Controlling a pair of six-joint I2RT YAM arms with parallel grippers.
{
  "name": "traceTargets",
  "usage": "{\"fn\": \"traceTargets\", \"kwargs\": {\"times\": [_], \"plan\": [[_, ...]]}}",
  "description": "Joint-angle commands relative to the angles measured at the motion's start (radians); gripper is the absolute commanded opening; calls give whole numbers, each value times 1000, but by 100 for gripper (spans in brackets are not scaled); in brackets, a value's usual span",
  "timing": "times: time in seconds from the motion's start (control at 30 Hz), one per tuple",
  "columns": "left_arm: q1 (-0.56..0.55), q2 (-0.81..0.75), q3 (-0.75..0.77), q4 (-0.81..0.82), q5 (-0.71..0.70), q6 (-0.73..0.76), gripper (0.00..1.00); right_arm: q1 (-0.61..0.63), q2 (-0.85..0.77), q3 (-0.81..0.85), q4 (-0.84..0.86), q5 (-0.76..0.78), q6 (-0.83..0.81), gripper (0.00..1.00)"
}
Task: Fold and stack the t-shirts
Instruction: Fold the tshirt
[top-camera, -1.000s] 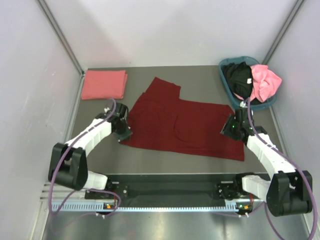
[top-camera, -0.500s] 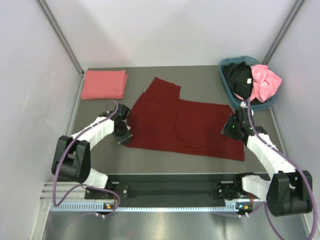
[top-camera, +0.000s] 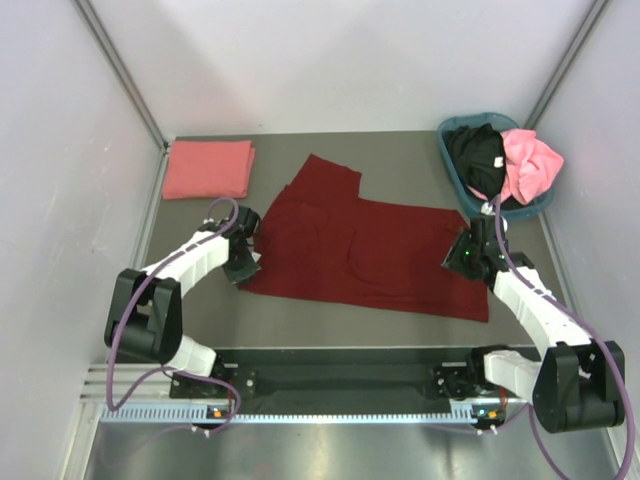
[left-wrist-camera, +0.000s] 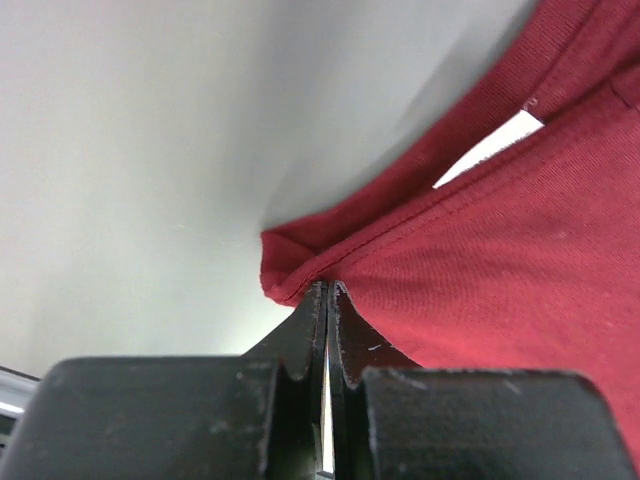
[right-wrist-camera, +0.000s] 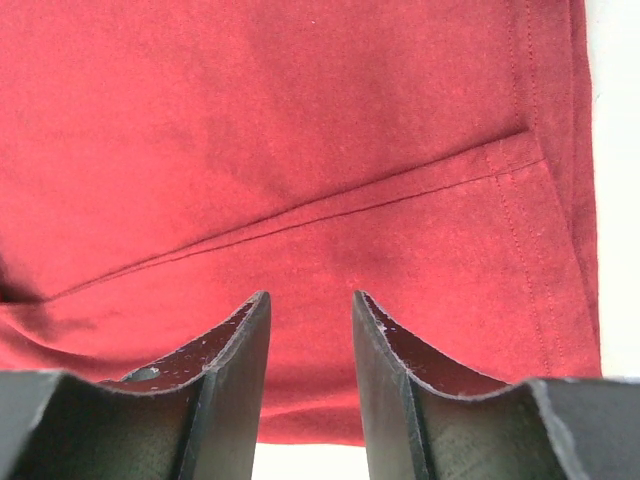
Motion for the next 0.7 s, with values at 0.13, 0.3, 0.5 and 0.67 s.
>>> {"fn": "traceTargets", "kwargs": {"times": [0.13, 0.3, 0.5, 0.67], "plan": [[4, 36, -50, 25, -18, 9, 0, 10, 18, -1, 57, 24, -5, 39], [4, 9, -83, 38, -2, 9, 0, 10, 21, -7, 60, 25, -2, 39], [4, 13, -60, 12, -22, 13, 0, 10, -16, -4, 35, 31, -2, 39], [4, -17, 83, -80, -88, 65, 31, 10, -66, 12, 7, 30, -34, 40]]}}
